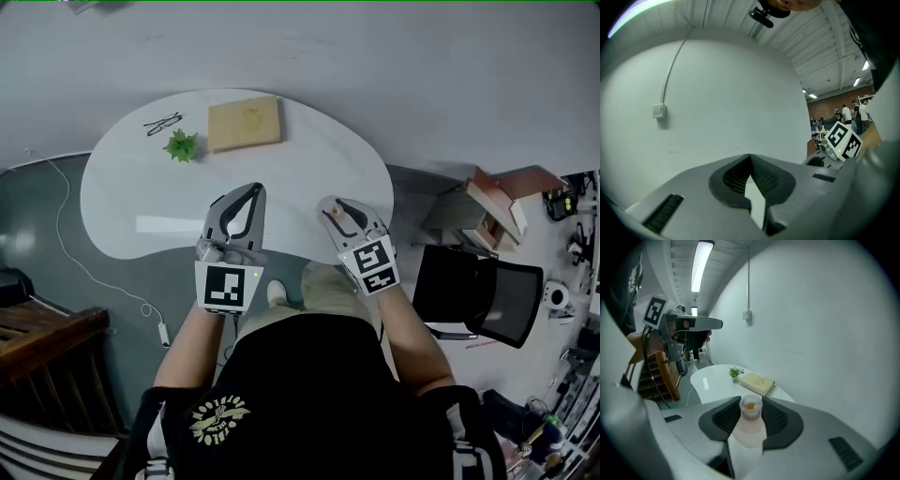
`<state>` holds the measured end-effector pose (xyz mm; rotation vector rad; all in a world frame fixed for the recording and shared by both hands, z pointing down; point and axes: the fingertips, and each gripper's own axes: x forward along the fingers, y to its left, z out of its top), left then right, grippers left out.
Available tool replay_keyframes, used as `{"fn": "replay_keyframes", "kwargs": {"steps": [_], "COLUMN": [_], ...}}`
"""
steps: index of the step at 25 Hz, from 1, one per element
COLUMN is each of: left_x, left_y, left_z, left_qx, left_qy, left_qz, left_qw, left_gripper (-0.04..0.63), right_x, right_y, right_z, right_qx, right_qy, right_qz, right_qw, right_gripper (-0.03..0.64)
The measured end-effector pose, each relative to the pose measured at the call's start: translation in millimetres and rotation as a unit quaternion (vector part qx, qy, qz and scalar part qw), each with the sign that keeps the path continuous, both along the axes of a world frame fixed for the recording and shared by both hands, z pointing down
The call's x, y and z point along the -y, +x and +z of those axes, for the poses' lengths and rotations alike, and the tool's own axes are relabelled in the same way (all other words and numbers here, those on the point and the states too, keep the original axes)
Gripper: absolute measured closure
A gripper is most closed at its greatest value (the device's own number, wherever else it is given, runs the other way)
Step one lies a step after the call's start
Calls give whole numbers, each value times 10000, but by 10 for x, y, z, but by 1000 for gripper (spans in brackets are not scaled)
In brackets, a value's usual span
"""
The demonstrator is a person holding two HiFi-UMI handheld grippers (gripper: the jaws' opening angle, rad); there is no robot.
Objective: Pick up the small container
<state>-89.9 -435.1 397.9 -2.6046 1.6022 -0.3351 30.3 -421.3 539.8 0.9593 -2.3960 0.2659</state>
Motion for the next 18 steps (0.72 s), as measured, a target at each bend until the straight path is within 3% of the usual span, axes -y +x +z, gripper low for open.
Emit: {"fn": "replay_keyframes", "kwargs": {"steps": [18], "left_x": [-313], "left_y": [51], "left_z": [-351], "left_qx": [64], "left_qy": [73], "left_qz": [216], "left_qw": [9997], "left_gripper": [586], "right_x": [-198], "right_y": [-106], "right_z": [-979], "right_qx": [169], "right_qy": [189], "right_qz": [-40], "right_qw": [9997], "right_gripper": [463]}}
